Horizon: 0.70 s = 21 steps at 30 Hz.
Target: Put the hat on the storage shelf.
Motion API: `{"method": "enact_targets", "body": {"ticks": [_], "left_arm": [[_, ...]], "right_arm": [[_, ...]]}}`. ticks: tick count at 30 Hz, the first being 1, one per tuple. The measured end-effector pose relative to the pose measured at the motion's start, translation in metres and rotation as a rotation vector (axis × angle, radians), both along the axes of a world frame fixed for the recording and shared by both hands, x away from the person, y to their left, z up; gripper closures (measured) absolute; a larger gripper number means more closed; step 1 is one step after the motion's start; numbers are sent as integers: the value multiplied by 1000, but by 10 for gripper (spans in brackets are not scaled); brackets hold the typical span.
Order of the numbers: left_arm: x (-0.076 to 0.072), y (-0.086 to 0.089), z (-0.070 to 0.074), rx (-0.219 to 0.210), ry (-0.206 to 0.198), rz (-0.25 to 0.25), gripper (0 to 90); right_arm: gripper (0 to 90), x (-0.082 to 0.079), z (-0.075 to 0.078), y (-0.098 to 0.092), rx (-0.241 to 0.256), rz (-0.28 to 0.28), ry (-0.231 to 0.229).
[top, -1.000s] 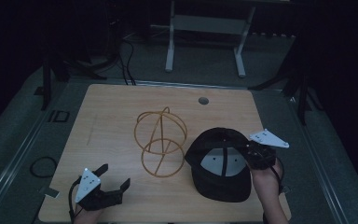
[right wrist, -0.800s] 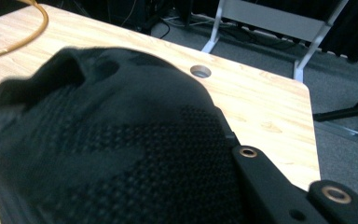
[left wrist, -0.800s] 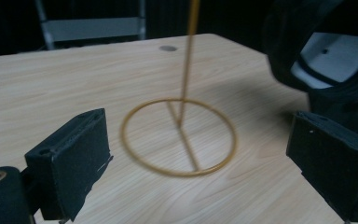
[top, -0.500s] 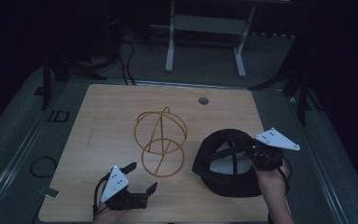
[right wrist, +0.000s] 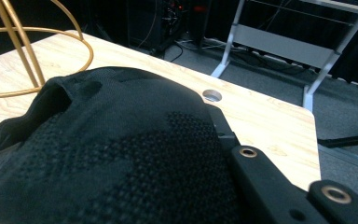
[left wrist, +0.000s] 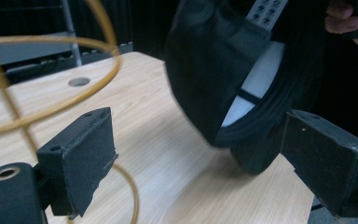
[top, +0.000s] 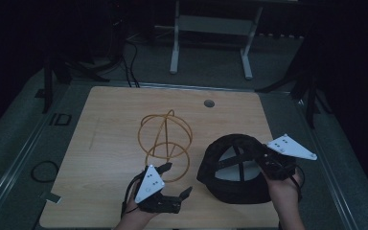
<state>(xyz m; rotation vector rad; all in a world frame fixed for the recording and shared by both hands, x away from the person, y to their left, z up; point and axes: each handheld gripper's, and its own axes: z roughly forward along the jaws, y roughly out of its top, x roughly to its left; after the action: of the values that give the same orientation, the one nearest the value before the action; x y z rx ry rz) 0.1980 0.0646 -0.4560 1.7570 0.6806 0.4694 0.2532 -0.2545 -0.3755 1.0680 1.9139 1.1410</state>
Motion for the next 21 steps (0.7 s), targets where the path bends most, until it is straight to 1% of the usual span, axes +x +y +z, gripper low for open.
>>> {"method": "enact_targets", "body": {"ticks": [2, 3, 6, 8, 12, 16, 18, 19, 21], "left_arm": [[2, -8, 3, 12, -4, -6, 110], [4, -12, 4, 21, 1, -2, 113], [8, -22, 5, 38, -2, -2, 128], [10, -28, 6, 35, 0, -14, 140], [15, -38, 8, 36, 7, -23, 149], [19, -45, 13, 28, 9, -41, 156], [21, -49, 16, 29, -1, -53, 165], [22, -50, 17, 30, -5, -51, 184], [24, -53, 19, 22, 10, -59, 199]], "right_arm": [[886, -1, 0, 0, 2, 6, 1], [886, -1, 0, 0, 3, 9, 0], [886, -3, 1, 1, 3, 20, -2], [886, -4, 1, 1, 5, 22, -3], [886, -7, 3, 3, 6, 37, -9], [886, -9, 4, 3, 11, 47, -13], [886, -10, 4, 2, 11, 52, -12], [886, -10, 4, 2, 13, 53, -10], [886, -12, 4, 3, 14, 65, -10]]}}
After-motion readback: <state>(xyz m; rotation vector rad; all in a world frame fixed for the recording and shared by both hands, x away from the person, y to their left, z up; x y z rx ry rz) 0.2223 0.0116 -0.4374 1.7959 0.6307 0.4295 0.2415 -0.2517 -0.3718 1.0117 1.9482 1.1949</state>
